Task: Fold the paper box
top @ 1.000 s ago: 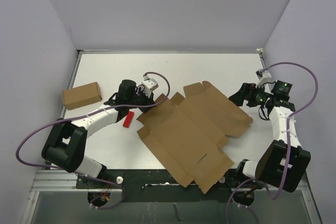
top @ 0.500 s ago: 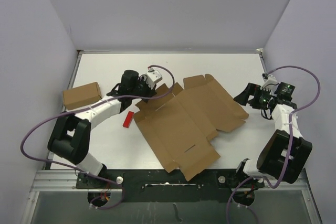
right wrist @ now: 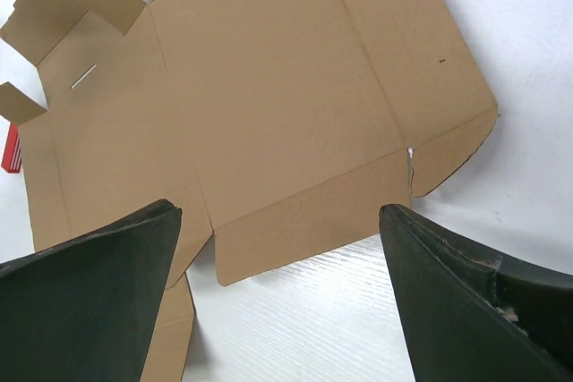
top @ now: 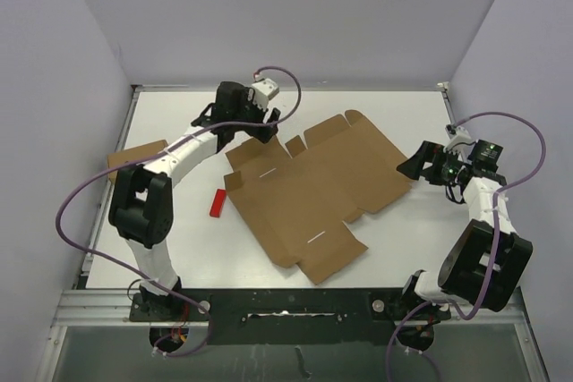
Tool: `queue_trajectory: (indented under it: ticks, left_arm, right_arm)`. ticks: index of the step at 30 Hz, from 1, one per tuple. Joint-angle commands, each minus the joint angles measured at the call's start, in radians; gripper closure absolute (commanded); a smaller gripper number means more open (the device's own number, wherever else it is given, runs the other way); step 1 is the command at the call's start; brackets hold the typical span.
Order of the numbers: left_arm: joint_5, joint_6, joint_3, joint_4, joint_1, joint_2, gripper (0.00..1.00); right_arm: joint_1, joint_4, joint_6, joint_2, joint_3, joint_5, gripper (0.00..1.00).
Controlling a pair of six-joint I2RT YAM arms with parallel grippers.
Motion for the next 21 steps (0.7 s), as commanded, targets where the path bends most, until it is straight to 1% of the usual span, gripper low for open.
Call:
queue_trajectory:
  ticks: [1,3,5,9,15,18,21]
  left_arm:
    - [0.218,-0.305,0.111,0.127,0.048,0.031,0.26]
    - [0.32,-0.406,0.205,0.106,0.061,0.101,0.26]
    - [0.392,-0.486,0.332,0.026,0.068,0.193,0.26]
    - [0.512,-0.57,0.572,-0.106,0.065,0.392,0.26]
    - [0.504,-0.586,0.88,-0.26,0.053,0.619,0.27]
    - [0.527,-0.634,0.97,-0.274,0.046,0.707,0.29]
    - [0.529,-0.654,1.02,-0.27,0.036,0.765,0.29]
  right_arm:
    - [-0.009,0.042,0.001,0.0,0.013,-0.066,0.02]
    - [-0.009,0.04,-0.002,0.003,0.015,-0.08,0.02]
    - [-0.008,0.04,-0.006,0.005,0.017,-0.089,0.02]
    - [-0.008,0.036,-0.012,0.008,0.022,-0.109,0.02]
    - [-0.007,0.035,-0.015,0.02,0.028,-0.114,0.02]
    - [-0.005,0.035,-0.015,0.027,0.031,-0.112,0.02]
    - [-0.005,0.031,-0.016,0.03,0.035,-0.113,0.02]
